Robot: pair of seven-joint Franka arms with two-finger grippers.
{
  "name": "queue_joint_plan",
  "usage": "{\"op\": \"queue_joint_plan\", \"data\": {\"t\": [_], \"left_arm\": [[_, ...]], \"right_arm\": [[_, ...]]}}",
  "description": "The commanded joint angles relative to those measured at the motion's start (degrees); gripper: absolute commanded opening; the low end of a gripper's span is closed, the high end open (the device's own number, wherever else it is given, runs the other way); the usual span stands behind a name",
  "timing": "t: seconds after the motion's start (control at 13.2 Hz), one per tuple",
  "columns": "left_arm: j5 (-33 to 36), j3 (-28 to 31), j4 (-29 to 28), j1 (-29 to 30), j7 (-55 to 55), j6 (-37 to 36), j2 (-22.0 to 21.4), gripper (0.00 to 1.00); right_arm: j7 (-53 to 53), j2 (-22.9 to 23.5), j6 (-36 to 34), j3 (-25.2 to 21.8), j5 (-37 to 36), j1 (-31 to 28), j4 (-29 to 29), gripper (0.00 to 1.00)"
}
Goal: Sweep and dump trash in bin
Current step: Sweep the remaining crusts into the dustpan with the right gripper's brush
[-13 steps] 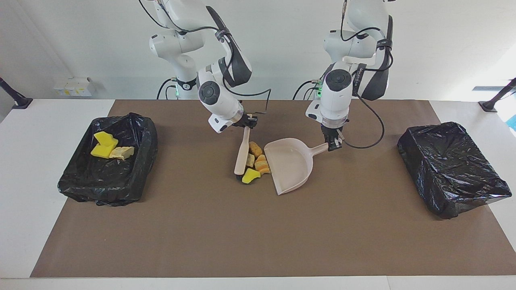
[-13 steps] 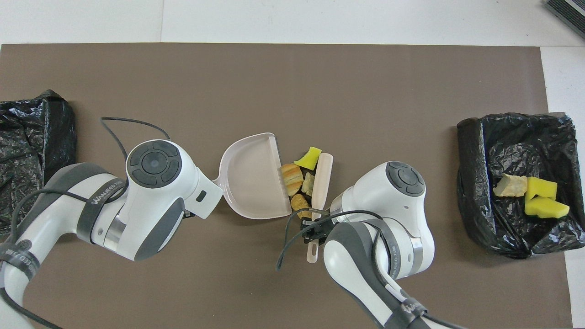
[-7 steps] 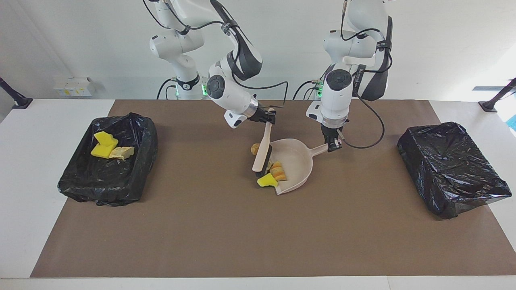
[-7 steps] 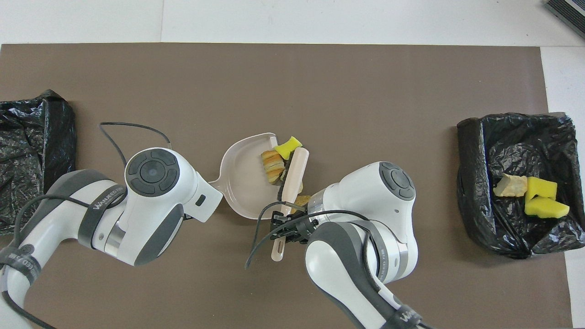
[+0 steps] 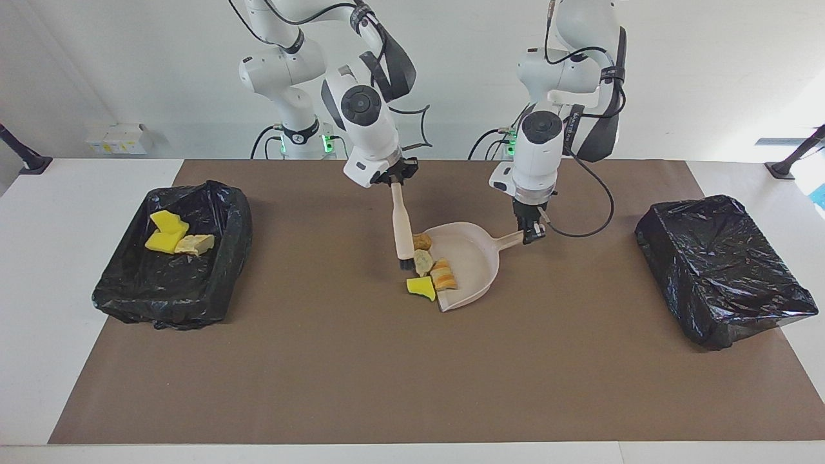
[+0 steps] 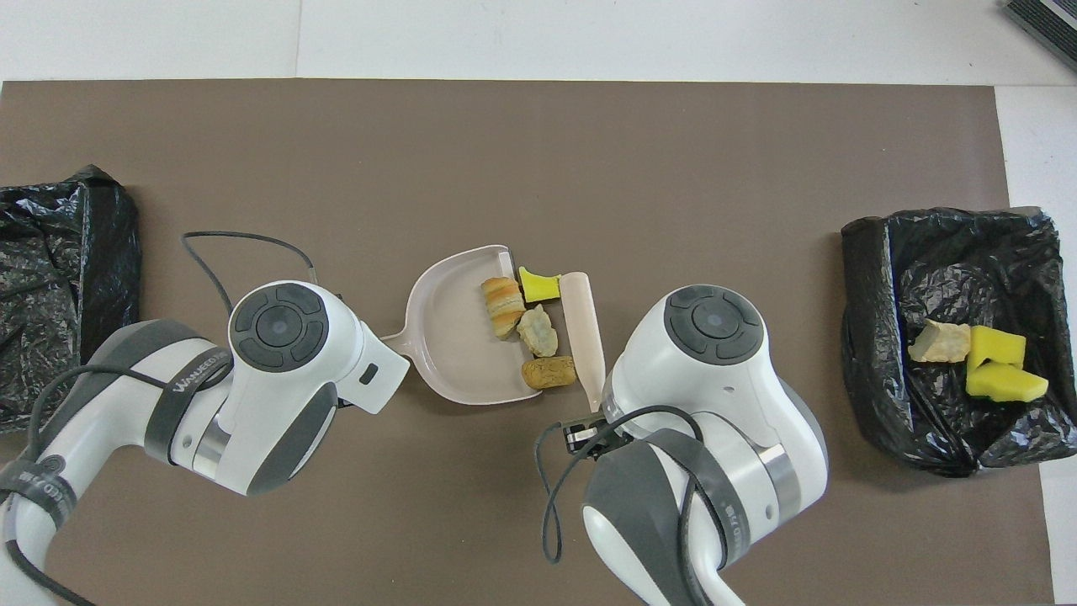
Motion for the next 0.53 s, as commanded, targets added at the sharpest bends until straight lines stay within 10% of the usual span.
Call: {"op": "queue_joint_plan", "data": {"t": [0.0, 0.45], "left_arm": [[1.06, 0.29, -2.25, -0.19, -0.67, 1.40, -1.74, 0.00], [1.06, 0.29, -2.25, -0.19, -0.67, 1.22, -1.83, 0.00]], "right_arm": [[-10.57, 6.78, -2.26, 0.44, -11.21, -1.82, 4.48, 0.00], [-13.23, 12.52, -4.12, 0.97, -7.94, -0.50, 9.43, 0.00]]}}
